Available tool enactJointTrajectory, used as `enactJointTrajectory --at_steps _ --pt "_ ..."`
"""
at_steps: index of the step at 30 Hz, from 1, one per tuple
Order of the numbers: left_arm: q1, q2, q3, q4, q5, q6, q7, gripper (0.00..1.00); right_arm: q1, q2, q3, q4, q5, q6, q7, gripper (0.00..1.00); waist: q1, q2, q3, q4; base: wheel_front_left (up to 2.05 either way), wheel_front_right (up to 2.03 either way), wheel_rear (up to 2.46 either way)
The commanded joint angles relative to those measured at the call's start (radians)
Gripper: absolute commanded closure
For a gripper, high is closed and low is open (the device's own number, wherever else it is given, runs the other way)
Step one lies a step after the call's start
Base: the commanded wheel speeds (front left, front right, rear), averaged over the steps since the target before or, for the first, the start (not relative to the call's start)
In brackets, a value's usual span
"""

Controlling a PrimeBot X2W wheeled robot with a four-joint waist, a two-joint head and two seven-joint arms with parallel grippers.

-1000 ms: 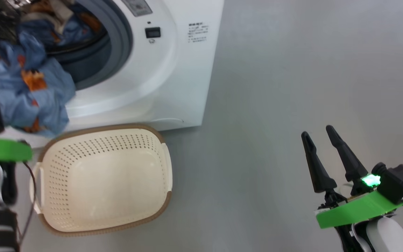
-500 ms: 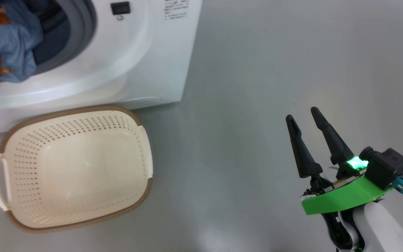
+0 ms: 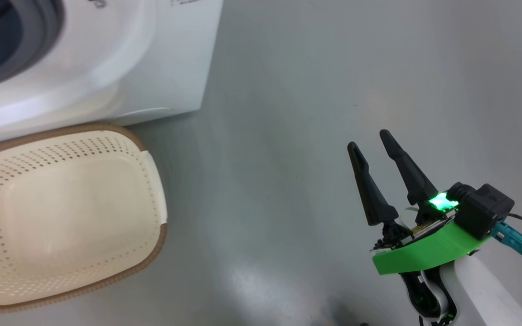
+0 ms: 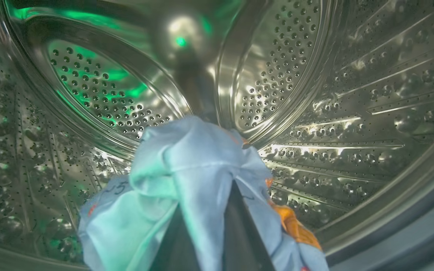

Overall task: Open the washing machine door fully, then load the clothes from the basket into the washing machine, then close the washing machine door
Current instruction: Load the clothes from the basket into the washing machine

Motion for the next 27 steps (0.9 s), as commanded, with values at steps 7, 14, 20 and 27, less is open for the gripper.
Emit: enactJointTrajectory --at_steps 7,14,20,27 --pt "-0.084 0.093 0.020 -0.072 0.034 0.021 -0.006 1.00 -0.021 0.006 0.038 -0.035 -0.011 0.007 -0.008 0.00 -0.0001 0.0000 0.064 -0.047 0.00 0.00 0.00" --pt "-0.078 0.118 0.050 -0.133 0.054 0.048 -0.006 1.00 -0.033 0.016 0.053 -0.039 -0.011 0.007 -0.008 0.00 -0.0001 0.0000 0.091 -0.066 0.00 0.00 0.00" --pt "-0.061 0.114 0.057 -0.109 0.068 0.056 -0.006 0.00 -0.036 0.020 0.053 -0.040 -0.013 0.007 -0.008 0.00 -0.0001 0.0000 0.102 -0.064 0.00 0.00 0.00" --pt "-0.074 0.102 0.049 -0.039 0.074 0.046 -0.006 0.00 -0.045 0.022 0.055 -0.036 -0.014 0.007 -0.008 0.00 -0.0001 0.0000 0.094 -0.047 0.00 0.00 0.00"
